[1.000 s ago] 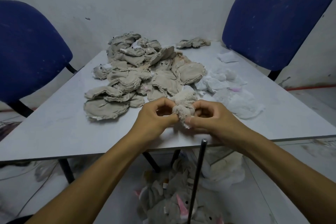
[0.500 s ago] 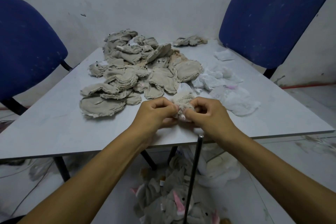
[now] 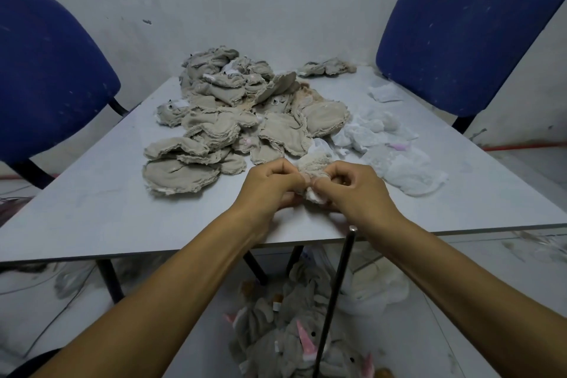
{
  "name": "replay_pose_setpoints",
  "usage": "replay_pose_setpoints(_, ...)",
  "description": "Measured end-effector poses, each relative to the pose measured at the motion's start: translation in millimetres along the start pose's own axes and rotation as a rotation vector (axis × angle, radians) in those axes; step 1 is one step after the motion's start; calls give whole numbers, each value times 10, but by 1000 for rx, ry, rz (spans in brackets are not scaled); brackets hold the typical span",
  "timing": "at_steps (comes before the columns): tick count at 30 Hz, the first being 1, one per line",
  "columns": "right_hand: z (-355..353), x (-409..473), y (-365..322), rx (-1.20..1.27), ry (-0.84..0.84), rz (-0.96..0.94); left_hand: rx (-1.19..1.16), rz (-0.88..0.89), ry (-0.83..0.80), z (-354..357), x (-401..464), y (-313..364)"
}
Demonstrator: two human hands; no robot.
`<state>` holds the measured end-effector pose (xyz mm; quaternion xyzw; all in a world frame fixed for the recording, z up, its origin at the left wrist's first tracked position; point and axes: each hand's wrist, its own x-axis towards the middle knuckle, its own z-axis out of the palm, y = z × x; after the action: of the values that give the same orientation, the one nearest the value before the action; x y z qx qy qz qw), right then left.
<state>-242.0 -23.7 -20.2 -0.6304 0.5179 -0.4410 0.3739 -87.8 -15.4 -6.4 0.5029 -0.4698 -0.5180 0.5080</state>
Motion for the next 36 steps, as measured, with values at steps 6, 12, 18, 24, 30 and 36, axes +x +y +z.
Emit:
replay_pose_setpoints(6, 62, -2, 31, -65, 119, -56, 81, 77, 4, -5, -107, -28)
replay_pose_setpoints(12, 57, 39, 17, 53, 57, 45, 321, 181, 68, 8, -188, -41)
replay_pose_setpoints(18, -87, 22, -12, 116, -197, 10, 282, 106, 208, 28, -91, -35)
replay_pose_setpoints(24, -95, -34, 0, -100, -138, -119, 250, 87, 252, 68, -83, -75)
replay_pose_setpoints(30, -18, -38, 29, -151, 21, -153, 135, 104, 142, 23, -98, -90)
replay_pose_setpoints(36, 6, 3, 58, -167, 107, -105, 305, 226, 148, 57, -187, -129)
